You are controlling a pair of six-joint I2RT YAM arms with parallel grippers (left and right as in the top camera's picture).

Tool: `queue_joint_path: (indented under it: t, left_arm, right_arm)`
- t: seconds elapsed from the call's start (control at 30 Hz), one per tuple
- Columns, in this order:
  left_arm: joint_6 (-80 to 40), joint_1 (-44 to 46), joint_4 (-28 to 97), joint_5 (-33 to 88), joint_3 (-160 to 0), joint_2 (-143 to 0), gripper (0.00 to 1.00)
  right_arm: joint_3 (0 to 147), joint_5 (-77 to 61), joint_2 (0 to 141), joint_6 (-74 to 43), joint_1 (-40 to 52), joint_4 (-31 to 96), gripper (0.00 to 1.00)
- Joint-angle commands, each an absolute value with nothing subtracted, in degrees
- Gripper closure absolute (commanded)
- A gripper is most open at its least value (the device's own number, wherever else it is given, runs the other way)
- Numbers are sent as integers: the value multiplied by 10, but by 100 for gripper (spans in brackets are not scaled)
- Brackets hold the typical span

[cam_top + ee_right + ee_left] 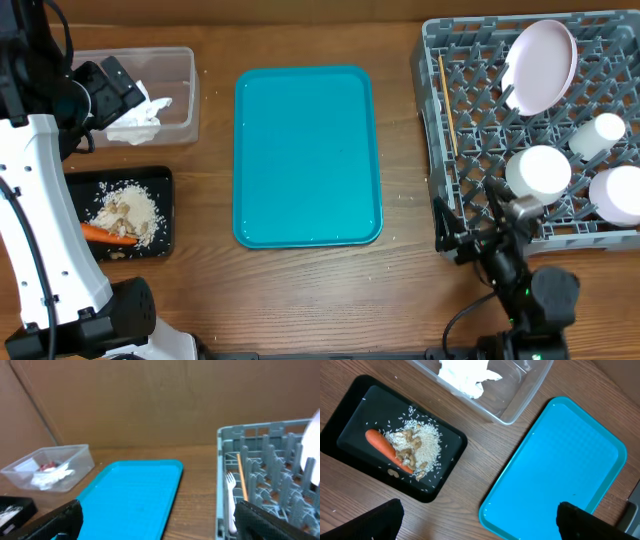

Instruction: Sort waste into correct bins and load items into the dishwasher rack

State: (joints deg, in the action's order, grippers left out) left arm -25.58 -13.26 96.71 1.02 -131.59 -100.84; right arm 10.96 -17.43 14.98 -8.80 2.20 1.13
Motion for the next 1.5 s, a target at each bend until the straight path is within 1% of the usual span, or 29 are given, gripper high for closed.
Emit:
queue_joint_path:
  t: [0.0,0.2,0.3,0.5,1.47]
  left_arm:
    - [-262,-135,968,6,-1316,-1008,0]
    - [-262,-135,968,6,-1316,-1008,0]
    - [-262,-135,968,6,-1316,-1008,0]
    - [-262,-135,968,6,-1316,-1008,0]
    - [-262,-135,968,6,-1316,-1011,0]
  right_arm:
    - [55,-161,95,-108,14,-4,0]
    - [8,-86,21,-153,9,-9,0]
    - [4,-60,2,-152,9,4,0]
    - [4,-60,2,-149,4,44,0]
    - [4,-60,2,-150,7,42,0]
